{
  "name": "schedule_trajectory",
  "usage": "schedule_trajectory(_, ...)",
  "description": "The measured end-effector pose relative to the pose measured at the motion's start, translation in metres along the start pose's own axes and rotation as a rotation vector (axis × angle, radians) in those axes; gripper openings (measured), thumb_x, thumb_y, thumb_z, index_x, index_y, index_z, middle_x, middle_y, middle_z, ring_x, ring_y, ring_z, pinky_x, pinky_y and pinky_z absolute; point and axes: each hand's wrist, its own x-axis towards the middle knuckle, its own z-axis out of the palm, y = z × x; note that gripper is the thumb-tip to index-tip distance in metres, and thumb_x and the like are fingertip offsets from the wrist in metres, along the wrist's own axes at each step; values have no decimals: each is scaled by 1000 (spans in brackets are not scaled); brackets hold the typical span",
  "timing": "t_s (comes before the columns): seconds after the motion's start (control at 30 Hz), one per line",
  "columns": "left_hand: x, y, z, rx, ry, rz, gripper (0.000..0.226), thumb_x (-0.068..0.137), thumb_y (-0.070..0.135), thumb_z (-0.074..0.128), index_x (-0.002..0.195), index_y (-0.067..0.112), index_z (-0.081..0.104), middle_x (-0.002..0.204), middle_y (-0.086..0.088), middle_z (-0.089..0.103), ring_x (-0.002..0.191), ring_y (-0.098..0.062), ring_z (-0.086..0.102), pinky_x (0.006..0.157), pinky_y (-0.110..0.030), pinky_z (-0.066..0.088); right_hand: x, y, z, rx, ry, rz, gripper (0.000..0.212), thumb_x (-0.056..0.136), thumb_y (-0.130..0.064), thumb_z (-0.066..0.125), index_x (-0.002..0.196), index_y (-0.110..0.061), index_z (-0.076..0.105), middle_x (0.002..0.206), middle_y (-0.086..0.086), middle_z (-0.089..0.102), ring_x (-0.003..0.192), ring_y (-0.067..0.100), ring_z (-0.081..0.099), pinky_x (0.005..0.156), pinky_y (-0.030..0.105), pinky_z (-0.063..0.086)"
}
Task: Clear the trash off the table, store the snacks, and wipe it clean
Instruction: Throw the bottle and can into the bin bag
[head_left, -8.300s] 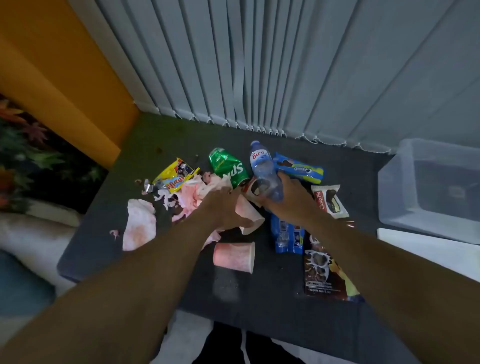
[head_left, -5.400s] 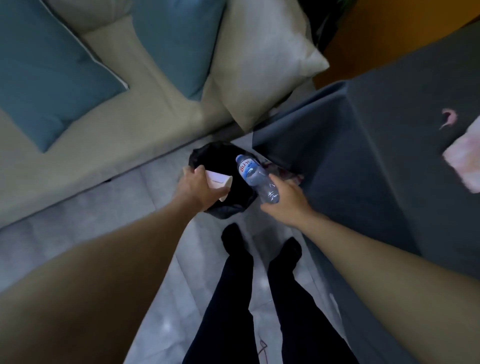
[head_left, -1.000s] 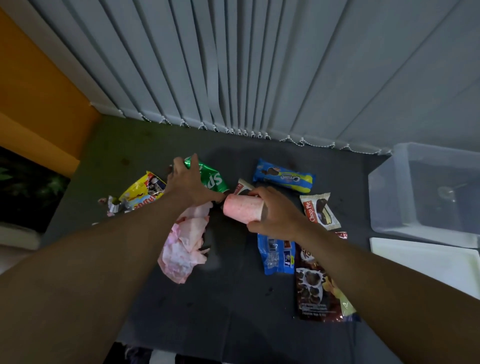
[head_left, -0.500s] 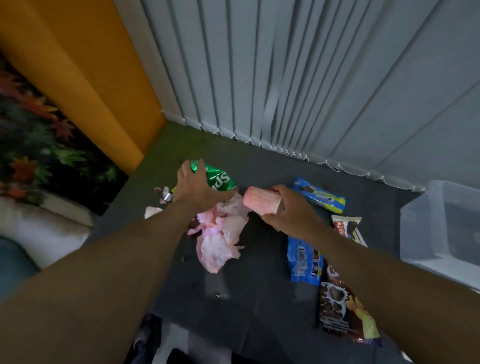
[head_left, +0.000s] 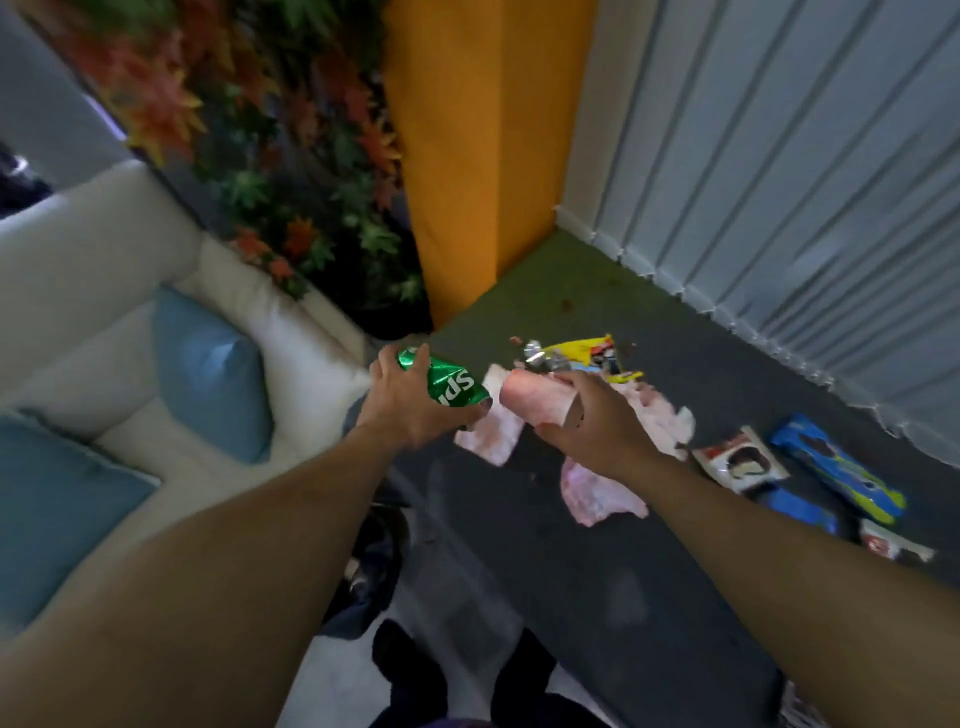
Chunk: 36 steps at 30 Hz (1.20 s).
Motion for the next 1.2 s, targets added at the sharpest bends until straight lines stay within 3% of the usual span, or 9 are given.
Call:
schedule_trajectory(0.27, -30, -124, -18, 25, -13, -178, 112, 65, 81, 67, 151, 20, 30, 150, -16, 22, 139, -37, 23, 114, -47, 30, 13, -86, 92, -61, -166, -105, 73, 73, -41, 80, 137, -20, 50, 128, 3, 56, 116, 23, 55, 94, 31, 44)
schedule_trajectory(0.63, -69, -270, -3, -39, -80, -420, 116, 66, 81, 66, 153, 17, 26, 156, -20, 16, 144, -38, 19, 117, -44, 25, 14, -169, 209, -143, -360, -212, 71, 75, -38, 79, 138, -20, 50, 131, 4, 53, 114, 27, 56, 91, 35, 47)
schedule_trajectory(1.03, -43, -366, 70, -83, -186, -506, 121, 64, 86, 63, 156, 20, 22, 153, -18, 20, 143, -37, 20, 116, -45, 26, 24, -161, 333, -249, -464, -90, 67, 77, -38, 76, 136, -20, 49, 130, 3, 52, 113, 27, 56, 86, 32, 44)
schedule_trajectory(1.2, -23, -396, 114, -121, -232, -535, 121, 62, 86, 64, 154, 19, 26, 153, -18, 21, 143, -37, 23, 115, -45, 29, 32, -147, 376, -286, -504, -9, 70, 75, -40, 76, 136, -22, 47, 130, 3, 52, 115, 30, 56, 93, 45, 49)
